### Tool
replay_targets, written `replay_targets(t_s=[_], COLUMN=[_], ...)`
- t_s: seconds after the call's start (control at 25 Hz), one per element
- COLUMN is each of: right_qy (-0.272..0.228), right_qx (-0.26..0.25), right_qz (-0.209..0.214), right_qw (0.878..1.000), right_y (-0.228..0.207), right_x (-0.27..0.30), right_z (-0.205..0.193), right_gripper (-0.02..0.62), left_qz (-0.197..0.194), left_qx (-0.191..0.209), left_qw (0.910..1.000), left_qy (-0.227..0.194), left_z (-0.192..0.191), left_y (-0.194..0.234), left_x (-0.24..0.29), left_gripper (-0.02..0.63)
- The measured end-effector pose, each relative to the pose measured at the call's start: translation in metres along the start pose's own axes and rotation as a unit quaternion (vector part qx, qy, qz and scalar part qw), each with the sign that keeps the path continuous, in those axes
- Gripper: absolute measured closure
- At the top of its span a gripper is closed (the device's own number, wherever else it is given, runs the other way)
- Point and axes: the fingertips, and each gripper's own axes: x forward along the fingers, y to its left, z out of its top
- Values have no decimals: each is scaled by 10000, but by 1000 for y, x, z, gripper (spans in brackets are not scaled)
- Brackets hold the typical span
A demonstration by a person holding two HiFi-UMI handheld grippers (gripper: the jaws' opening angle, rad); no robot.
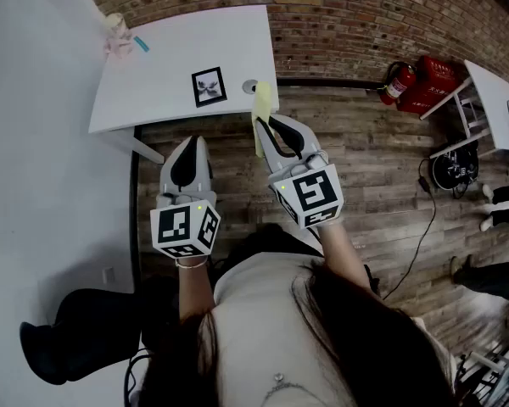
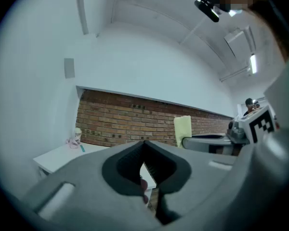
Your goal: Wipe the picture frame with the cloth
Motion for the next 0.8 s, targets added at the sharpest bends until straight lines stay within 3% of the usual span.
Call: replay_targets(t_s=[0.8], right_qy=[-2], right_qx=[146], right_qz=[205], right_qw=[9997], right_y=[-42], right_x=[31], right_z=[-15], right_gripper=[560], left_qz=[256], left_qx=[-137], left_qw=[9994], left_qy=[212], left_z=[-14], left_y=[-1], left_x=[40], left_gripper=[606])
